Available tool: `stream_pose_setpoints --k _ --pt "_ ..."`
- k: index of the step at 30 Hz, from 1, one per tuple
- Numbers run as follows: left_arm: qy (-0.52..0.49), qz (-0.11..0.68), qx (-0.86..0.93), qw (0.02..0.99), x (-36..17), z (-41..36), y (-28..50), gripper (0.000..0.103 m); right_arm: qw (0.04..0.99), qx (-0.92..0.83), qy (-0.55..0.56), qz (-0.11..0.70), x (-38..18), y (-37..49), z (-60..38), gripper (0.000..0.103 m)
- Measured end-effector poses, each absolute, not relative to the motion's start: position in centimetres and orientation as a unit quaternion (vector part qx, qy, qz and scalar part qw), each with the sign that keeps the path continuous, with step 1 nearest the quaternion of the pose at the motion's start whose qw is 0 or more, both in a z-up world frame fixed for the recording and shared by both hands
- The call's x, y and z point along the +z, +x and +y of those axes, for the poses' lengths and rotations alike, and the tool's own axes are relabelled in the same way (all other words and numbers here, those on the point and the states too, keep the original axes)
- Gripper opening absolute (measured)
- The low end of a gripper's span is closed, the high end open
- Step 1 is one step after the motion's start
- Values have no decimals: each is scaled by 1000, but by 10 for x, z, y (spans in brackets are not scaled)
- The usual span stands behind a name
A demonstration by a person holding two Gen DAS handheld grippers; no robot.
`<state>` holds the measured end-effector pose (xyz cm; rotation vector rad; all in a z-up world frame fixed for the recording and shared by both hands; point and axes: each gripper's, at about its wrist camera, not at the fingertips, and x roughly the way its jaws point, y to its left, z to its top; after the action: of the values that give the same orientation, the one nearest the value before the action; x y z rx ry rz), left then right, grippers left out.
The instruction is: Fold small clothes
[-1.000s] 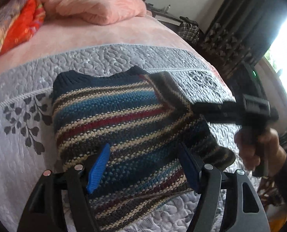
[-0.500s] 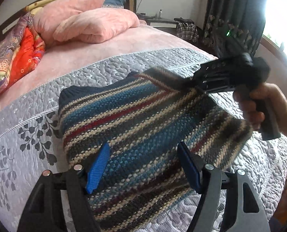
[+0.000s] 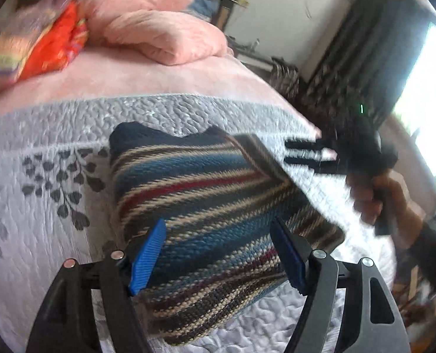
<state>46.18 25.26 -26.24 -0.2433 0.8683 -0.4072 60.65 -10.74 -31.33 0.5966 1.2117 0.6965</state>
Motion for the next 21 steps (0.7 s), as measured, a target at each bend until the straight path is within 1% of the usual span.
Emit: stream_pose_setpoints --k 5,6,7,8,10,12,14,15,16,17,18,19,21 --pt "-190 419 -226 859 -264 268 464 74 710 311 240 585 -332 605 -85 48" --pt "-203 418 -245 851 -263 268 463 74 709 313 235 586 -333 604 -83 34" --pt "-218 419 -274 838 -264 265 463 74 719 311 224 580 -330 603 -82 15" --pt "-230 422 -294 827 -265 264 465 74 729 308 221 570 -326 602 -84 12" --pt "-251 425 -317 810 -268 262 469 74 743 299 239 549 -322 602 -96 10" --pt "-265 434 -315 801 -275 261 477 74 742 272 233 566 -337 603 -102 10" --pt "-288 455 -315 782 -287 262 489 74 733 274 227 580 -349 597 -101 13" --pt "-297 467 -317 771 -294 262 493 74 731 282 239 574 -345 593 -103 18" --pt "-305 481 -320 757 -301 262 499 74 729 287 248 569 -341 590 -105 29" --pt "-309 485 -319 753 -304 263 502 74 730 293 262 560 -333 584 -109 34" --pt "-313 487 -321 750 -306 263 504 74 731 297 273 550 -324 573 -114 41" --pt "-316 489 -326 744 -306 264 506 74 726 304 279 550 -321 563 -117 46" --pt "-325 492 -331 737 -308 266 509 74 713 312 276 564 -321 548 -117 49"
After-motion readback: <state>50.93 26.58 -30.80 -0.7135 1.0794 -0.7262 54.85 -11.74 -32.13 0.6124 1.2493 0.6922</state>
